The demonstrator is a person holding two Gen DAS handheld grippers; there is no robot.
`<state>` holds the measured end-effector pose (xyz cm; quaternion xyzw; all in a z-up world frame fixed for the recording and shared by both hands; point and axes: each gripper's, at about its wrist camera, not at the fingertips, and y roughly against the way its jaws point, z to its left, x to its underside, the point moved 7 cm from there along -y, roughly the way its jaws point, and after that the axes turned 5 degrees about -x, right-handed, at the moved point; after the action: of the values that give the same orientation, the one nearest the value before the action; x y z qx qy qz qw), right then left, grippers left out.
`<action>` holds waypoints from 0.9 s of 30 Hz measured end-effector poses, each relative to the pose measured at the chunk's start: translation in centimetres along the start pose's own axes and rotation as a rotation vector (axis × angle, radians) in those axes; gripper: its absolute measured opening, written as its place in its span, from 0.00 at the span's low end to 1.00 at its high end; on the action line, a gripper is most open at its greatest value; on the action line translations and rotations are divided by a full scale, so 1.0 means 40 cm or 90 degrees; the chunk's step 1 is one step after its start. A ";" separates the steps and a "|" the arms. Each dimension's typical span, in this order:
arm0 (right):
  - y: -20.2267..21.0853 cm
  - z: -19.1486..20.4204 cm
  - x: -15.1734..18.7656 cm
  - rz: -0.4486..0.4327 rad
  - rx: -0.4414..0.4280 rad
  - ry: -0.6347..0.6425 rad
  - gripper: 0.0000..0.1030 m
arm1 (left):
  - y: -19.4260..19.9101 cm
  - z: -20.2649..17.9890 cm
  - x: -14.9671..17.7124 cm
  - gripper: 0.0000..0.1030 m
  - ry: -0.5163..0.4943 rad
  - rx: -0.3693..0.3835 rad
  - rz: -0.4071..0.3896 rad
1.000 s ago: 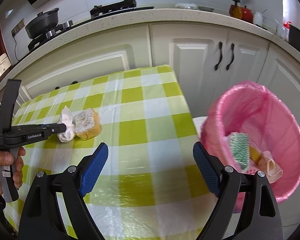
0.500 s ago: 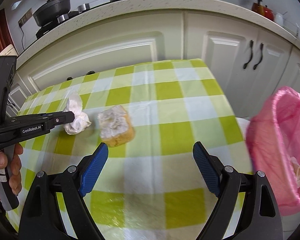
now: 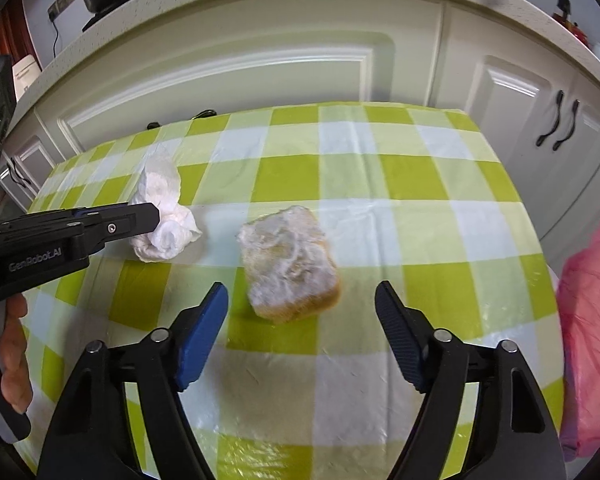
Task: Collect trash
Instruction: 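Grasp the crumpled tissue with the left tool while the right tool grasps the second yellow sponge, then carry the tissue and sponge over the bin and release both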
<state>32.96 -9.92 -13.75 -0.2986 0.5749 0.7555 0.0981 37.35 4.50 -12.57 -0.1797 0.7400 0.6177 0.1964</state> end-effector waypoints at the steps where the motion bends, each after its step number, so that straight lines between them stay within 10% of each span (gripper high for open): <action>1: -0.007 0.004 -0.001 0.003 0.000 0.002 0.64 | 0.000 0.002 0.001 0.20 0.001 0.000 0.000; 9: -0.049 0.008 -0.005 0.016 -0.002 0.008 0.47 | -0.003 0.004 0.007 0.20 0.005 0.003 0.000; 27: 0.114 -0.090 0.021 -0.044 0.007 -0.049 0.46 | 0.057 -0.107 0.017 0.20 -0.020 0.025 -0.026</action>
<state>31.25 -14.89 -11.10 -0.2882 0.5643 0.7593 0.1481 35.31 0.67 -10.29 -0.1812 0.7448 0.6018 0.2244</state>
